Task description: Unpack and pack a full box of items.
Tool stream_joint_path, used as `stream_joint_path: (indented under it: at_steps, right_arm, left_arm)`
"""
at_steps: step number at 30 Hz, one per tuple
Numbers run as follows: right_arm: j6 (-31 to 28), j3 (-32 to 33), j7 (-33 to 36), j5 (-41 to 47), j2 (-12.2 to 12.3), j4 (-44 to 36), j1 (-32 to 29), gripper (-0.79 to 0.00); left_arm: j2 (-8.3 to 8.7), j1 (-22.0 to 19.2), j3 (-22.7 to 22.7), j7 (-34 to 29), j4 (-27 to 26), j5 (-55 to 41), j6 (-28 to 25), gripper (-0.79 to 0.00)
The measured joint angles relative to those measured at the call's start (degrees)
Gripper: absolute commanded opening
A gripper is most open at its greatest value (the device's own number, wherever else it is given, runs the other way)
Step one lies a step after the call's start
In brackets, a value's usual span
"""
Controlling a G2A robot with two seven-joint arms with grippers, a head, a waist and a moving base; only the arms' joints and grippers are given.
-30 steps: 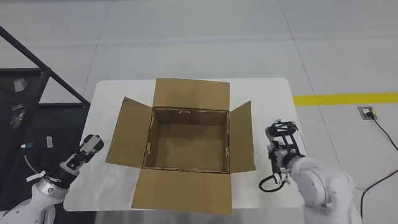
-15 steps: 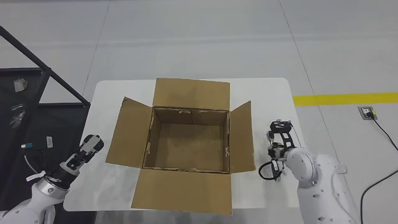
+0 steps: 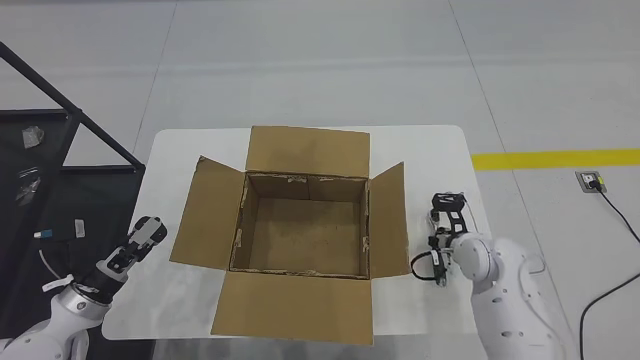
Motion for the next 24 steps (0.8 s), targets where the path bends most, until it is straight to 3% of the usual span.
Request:
stream_joint_path:
  at_steps: [1, 2, 3, 4, 11, 17, 21, 24]
  right_arm:
    - [0.01, 0.0, -0.18, 0.18, 0.06, 0.04, 0.0, -0.332]
    - [0.0, 0.06, -0.45, 0.4, 0.11, -0.12, -0.11, -0.135]
    - [-0.05, 0.22, -0.88, 0.78, 0.21, -0.77, -0.42, -0.037]
    - [-0.1, 0.39, -1.18, 1.11, 0.28, -1.62, -0.81, 0.0]
    - [0.33, 2.1, -1.04, 3.16, 0.88, -15.5, -6.63, 0.0]
    - [-2.3, 6.27, -2.07, 13.56, 1.27, -39.33, -16.13, 0.0]
    - [-7.62, 7.91, 2.1, 24.83, 1.8, -49.18, -18.44, 0.0]
    - [-10.79, 6.68, 9.68, 32.69, 2.41, -48.37, -15.81, 0.0]
  left_arm:
    - [0.0, 0.0, 0.0, 0.0, 0.0, 0.0, 0.0, 0.0]
    - [0.0, 0.0, 0.0, 0.0, 0.0, 0.0, 0.0, 0.0]
    - [0.0, 0.0, 0.0, 0.0, 0.0, 0.0, 0.0, 0.0]
    - [0.0, 0.0, 0.0, 0.0, 0.0, 0.0, 0.0, 0.0]
    - [0.0, 0.0, 0.0, 0.0, 0.0, 0.0, 0.0, 0.0]
    - [0.0, 0.0, 0.0, 0.0, 0.0, 0.0, 0.0, 0.0]
    - [0.0, 0.0, 0.0, 0.0, 0.0, 0.0, 0.0, 0.0]
    - [0.0, 0.0, 0.0, 0.0, 0.0, 0.0, 0.0, 0.0]
